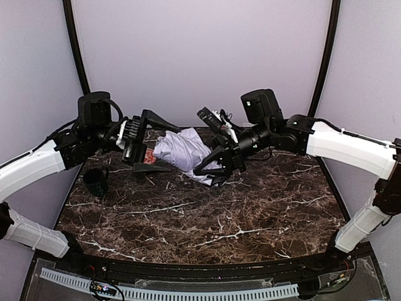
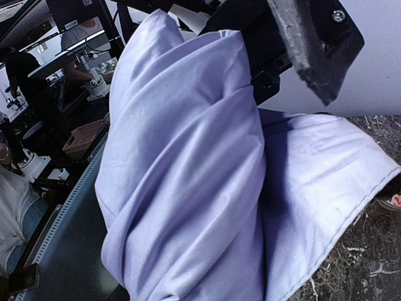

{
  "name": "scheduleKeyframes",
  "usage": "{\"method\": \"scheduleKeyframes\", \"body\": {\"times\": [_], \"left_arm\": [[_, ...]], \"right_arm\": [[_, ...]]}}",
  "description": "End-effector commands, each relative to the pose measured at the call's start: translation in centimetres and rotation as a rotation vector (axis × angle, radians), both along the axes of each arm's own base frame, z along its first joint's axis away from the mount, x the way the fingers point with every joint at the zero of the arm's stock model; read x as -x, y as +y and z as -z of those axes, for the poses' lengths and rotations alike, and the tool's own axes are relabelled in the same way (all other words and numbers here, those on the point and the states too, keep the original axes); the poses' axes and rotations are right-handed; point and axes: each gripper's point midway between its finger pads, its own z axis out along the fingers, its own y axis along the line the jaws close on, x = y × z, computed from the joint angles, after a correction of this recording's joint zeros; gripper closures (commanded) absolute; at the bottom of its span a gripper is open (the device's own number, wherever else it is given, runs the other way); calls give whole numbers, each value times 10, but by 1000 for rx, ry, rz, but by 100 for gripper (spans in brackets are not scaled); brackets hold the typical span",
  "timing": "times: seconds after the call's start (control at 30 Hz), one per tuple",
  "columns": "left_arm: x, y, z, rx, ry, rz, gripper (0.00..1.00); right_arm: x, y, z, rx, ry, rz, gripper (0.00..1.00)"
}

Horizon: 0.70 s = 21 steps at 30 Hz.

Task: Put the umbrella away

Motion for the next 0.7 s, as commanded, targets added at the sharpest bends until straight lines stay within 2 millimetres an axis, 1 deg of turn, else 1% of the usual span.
{"method": "scheduleKeyframes", "body": {"times": [0.0, 0.03, 0.13, 0.17, 0.2, 0.3, 0.33, 0.43, 0.5, 0.53, 0.57, 0.6, 0.63, 0.67], "left_arm": [[31, 3, -20, 82, 32, 213, 12], [33, 3, -20, 85, 47, 228, 16], [38, 2, -18, 79, 81, 265, 18], [40, 2, -17, 80, 87, 275, 21], [41, 1, -16, 80, 91, 279, 29], [39, -2, -12, 67, 98, 260, 61], [39, -3, -9, 58, 104, 255, 67], [37, -3, -4, 45, 113, 235, 70], [35, -4, -2, 41, 117, 215, 79], [33, -5, -2, 40, 119, 204, 84], [32, -5, -4, 42, 123, 197, 88], [30, -6, -5, 45, 130, 186, 92], [27, -7, -7, 49, 140, 168, 94], [22, -8, -10, 51, 158, 138, 95]], "right_arm": [[2, 6, -26, -86, -94, -65, 97], [1, 7, -26, -79, -92, -67, 97], [-1, 10, -23, -71, -84, -73, 97], [-1, 10, -23, -72, -84, -75, 96], [-1, 10, -24, -76, -86, -73, 96], [-2, 11, -28, -85, -93, -70, 96], [-2, 11, -30, -92, -96, -71, 97], [-3, 12, -30, -102, -98, -68, 97], [-4, 12, -30, -108, -103, -64, 96], [-4, 12, -30, -108, -103, -61, 91], [-5, 12, -29, -105, -104, -53, 81], [-9, 13, -27, -96, -104, -33, 63], [-13, 13, -25, -84, -103, -11, 41], [-17, 12, -22, -68, -100, 18, 7]]}}
